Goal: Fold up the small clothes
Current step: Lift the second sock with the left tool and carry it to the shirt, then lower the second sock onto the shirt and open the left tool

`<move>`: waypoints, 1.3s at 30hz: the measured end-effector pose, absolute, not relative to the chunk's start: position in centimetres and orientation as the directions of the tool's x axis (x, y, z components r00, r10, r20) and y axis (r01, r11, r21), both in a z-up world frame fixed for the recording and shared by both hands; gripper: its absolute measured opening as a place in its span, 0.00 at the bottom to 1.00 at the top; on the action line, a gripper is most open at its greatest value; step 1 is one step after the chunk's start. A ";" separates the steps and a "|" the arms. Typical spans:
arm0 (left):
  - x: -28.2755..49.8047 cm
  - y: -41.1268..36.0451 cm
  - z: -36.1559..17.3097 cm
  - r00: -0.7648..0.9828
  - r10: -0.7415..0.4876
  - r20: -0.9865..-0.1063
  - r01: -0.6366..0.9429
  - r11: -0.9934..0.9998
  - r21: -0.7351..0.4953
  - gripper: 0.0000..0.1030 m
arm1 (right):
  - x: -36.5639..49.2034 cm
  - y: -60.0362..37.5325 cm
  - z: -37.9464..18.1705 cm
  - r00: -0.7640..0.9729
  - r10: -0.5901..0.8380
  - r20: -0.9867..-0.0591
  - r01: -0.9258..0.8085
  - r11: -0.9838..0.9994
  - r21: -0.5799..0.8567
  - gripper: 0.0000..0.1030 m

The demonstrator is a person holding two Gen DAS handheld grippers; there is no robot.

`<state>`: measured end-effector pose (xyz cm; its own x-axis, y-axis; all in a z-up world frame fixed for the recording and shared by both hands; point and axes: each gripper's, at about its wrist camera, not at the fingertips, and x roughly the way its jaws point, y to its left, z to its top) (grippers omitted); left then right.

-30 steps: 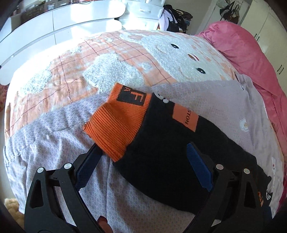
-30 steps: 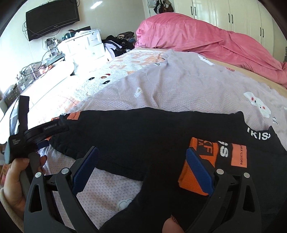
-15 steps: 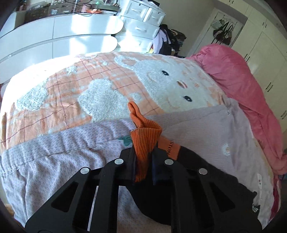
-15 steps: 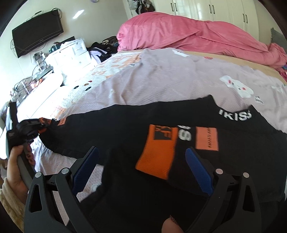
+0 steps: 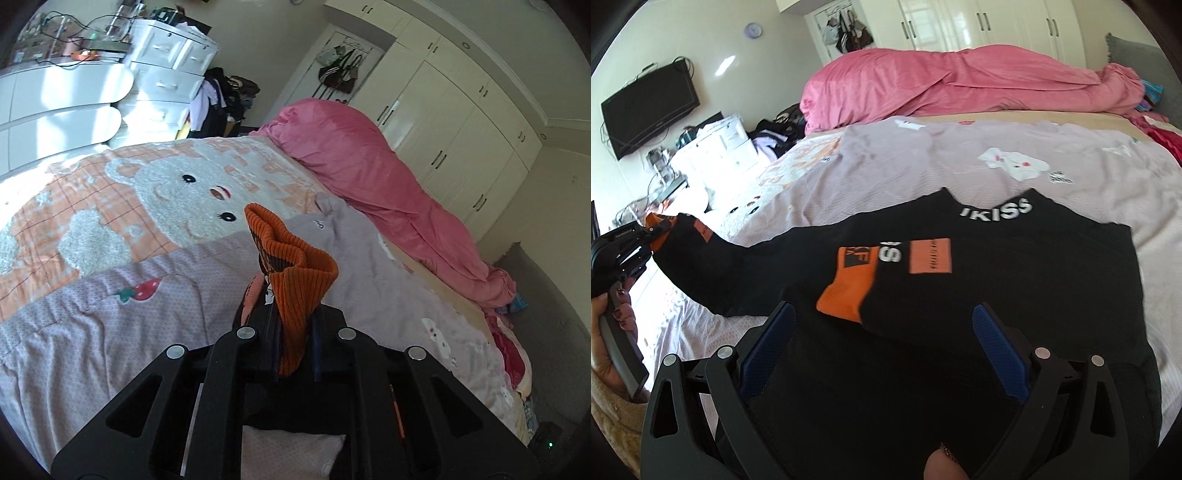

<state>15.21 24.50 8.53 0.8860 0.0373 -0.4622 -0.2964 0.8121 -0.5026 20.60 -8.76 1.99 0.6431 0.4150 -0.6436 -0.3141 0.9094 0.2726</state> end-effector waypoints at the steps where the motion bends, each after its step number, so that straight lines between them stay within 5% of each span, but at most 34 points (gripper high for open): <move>1: 15.2 23.9 8.7 0.889 0.022 -0.457 -0.278 0.818 -0.503 0.05 | 20.3 -9.4 2.0 0.649 0.409 -0.641 -0.302 0.912 0.277 0.93; 20: 17.6 12.0 8.8 0.870 -0.233 -0.435 0.024 0.901 -0.434 0.05 | 18.1 -16.4 1.6 0.722 0.278 -0.633 -0.134 0.955 0.265 0.93; 39: 21.7 1.8 3.7 0.716 -0.390 -0.579 0.164 0.900 -0.403 0.05 | 17.2 -23.8 1.6 0.755 0.201 -0.624 0.017 0.945 0.325 0.93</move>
